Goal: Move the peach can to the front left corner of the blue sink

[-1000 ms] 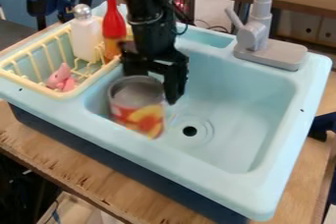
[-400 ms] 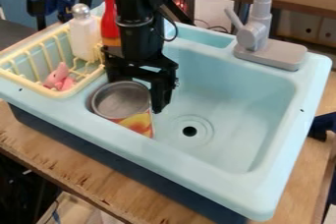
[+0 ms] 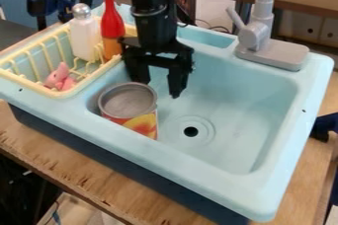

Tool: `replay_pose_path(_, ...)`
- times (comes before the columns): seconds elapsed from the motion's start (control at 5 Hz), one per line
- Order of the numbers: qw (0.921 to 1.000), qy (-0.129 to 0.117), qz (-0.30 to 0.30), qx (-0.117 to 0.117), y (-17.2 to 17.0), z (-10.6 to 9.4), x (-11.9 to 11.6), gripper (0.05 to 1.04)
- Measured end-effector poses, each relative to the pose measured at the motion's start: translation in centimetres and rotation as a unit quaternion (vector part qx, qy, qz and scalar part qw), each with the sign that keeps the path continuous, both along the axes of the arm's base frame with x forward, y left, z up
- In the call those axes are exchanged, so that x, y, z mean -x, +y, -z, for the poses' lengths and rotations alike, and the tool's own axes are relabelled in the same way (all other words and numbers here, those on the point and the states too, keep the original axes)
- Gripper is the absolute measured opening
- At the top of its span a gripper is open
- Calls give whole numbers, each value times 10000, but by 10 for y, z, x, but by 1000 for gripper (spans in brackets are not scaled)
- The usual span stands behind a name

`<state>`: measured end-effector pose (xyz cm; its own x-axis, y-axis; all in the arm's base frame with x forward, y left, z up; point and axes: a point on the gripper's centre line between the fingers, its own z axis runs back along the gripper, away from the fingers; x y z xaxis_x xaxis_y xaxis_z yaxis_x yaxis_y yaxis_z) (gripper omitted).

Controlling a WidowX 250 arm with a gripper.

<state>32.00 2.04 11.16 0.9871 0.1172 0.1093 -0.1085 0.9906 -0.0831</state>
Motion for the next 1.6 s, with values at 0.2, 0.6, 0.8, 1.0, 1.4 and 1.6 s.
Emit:
replay_pose_path(0.2,9994,-331,108,27,-3,-20,-1,1000)
replay_pose_path(0.6,9947,678,-219,-745,-4,-77,38,1000)
replay_pose_path(0.8,9906,1086,-247,-790,-5,-78,51,1000)
replay_pose_path(1.0,9907,1086,-247,-783,-5,-78,51,1000)
replay_pose_path(1.4,9906,1086,-247,-790,-5,-78,51,1001)
replay_pose_path(1.6,9906,1086,-247,-790,-5,-78,51,1000)
